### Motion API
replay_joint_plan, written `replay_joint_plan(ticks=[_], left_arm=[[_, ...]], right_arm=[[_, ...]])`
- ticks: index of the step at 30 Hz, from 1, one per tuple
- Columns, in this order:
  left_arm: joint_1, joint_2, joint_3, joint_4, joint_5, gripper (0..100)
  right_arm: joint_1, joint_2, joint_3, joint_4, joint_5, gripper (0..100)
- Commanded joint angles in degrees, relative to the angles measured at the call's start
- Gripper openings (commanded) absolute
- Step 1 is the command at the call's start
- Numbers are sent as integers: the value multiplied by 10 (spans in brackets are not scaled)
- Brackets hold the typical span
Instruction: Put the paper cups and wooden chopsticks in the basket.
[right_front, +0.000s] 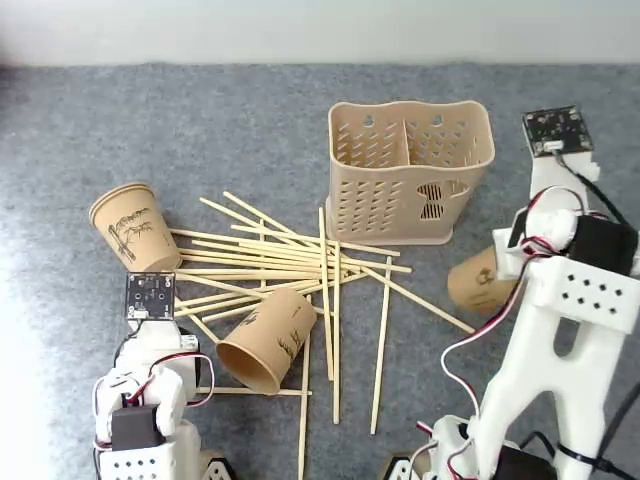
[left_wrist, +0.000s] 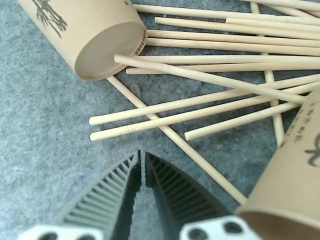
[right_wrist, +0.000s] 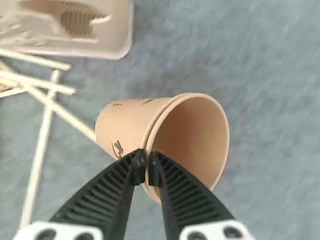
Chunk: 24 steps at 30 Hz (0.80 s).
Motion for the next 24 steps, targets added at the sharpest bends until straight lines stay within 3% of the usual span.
replay_joint_plan(ticks=[1, 4, 6, 17, 24], left_arm=[[1, -6, -3, 1, 6, 14], [1, -6, -3, 1, 6, 14], [1, -6, -3, 1, 6, 14], [3, -6, -3, 1, 7, 14], [-11, -6, -43, 1, 4, 15]], right_arm=[[25, -4, 28, -80, 106, 8], [22, -4, 81, -110, 228, 8], [5, -4, 110, -118, 269, 8], [-63, -17, 156, -106, 191, 8], [-95, -153, 258, -106, 190, 8]])
